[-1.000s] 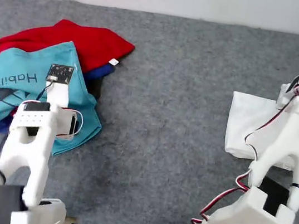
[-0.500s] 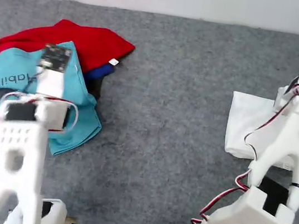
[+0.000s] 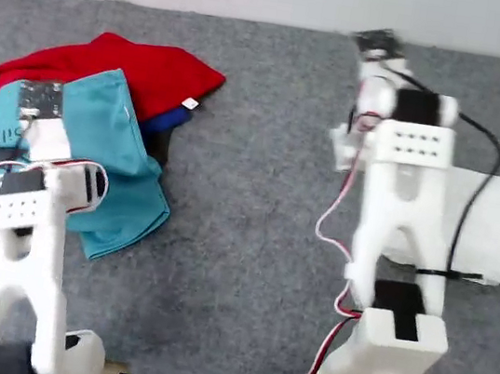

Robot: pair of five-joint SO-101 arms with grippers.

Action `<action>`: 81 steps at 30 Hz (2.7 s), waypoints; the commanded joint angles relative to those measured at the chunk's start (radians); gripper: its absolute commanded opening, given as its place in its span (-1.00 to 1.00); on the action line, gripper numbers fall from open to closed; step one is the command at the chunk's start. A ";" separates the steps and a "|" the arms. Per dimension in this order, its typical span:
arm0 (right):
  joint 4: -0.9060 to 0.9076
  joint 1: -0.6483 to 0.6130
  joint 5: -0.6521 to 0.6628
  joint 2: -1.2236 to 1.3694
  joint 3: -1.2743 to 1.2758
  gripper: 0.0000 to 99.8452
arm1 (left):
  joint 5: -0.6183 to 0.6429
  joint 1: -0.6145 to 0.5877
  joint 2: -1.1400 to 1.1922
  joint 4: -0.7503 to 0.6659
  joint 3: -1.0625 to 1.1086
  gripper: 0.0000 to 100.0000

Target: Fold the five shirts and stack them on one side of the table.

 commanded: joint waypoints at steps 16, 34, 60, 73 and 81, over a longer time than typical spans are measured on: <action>0.028 -0.007 0.000 -0.051 -0.046 -0.79 | -0.057 0.439 -0.206 0.328 -0.229 -0.98; 0.042 0.002 0.002 -0.061 -0.051 -0.79 | 0.012 0.875 -0.031 0.451 -0.792 -0.96; 0.203 -0.134 0.077 -0.214 0.258 -0.57 | 0.388 0.542 0.689 0.209 -0.894 -0.46; -0.016 -0.298 0.078 -0.070 0.488 -0.49 | 0.341 0.531 1.096 0.494 -1.362 -0.98; 0.085 -0.163 0.080 -0.059 0.457 -0.93 | 0.299 0.423 1.100 0.595 -1.465 -0.98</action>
